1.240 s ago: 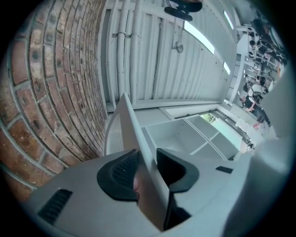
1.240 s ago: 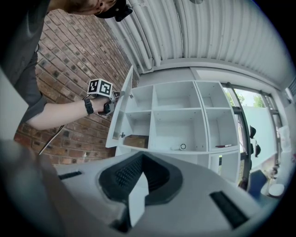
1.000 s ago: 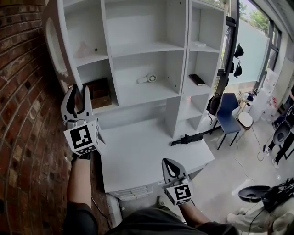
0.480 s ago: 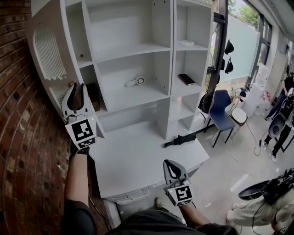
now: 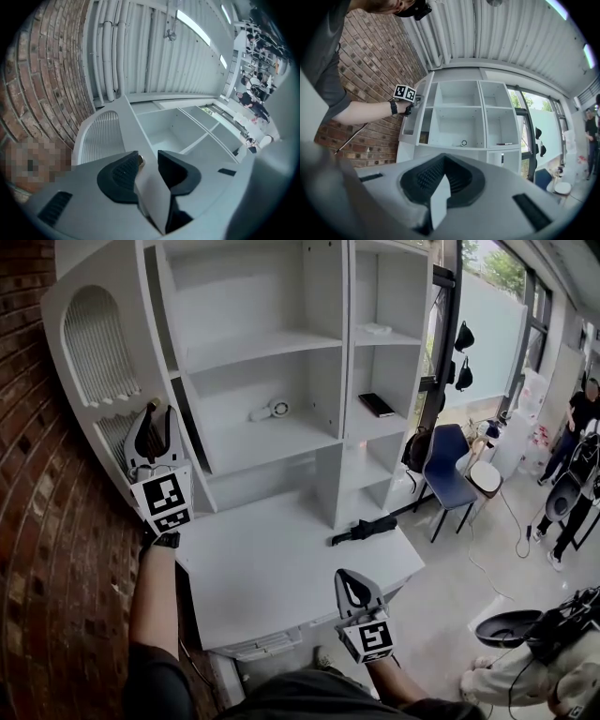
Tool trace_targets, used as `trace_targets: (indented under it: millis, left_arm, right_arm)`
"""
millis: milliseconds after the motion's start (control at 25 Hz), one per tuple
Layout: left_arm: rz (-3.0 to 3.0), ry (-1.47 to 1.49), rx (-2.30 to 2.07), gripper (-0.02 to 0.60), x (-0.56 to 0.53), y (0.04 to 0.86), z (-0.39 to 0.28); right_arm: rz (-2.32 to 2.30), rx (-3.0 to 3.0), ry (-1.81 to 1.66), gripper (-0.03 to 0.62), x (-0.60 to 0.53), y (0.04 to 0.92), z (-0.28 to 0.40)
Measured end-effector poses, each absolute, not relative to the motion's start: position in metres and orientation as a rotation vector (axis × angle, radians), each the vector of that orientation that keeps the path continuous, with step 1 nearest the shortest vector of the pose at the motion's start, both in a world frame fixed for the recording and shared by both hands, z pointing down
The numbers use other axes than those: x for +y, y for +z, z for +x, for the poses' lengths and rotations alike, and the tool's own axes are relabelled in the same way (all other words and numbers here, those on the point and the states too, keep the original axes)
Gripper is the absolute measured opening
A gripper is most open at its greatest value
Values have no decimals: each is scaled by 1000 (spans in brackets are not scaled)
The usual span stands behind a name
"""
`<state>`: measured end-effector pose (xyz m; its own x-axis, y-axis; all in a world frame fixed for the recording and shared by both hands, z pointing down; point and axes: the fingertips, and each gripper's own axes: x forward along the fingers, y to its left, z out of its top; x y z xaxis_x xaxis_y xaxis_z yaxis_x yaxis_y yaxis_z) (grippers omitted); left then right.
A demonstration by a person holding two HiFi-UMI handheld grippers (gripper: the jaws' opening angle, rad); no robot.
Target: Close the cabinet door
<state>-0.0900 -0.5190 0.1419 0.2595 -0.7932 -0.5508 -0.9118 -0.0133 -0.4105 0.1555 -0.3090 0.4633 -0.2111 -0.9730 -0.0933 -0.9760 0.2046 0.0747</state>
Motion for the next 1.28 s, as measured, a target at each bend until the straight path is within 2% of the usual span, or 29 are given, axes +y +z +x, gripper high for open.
trace_targets:
  millis: [1280]
  left_arm:
    - [-1767, 93, 1596, 108, -583, 140, -69]
  right_arm:
    - [-2031, 2367, 103, -2, -326, 484, 201]
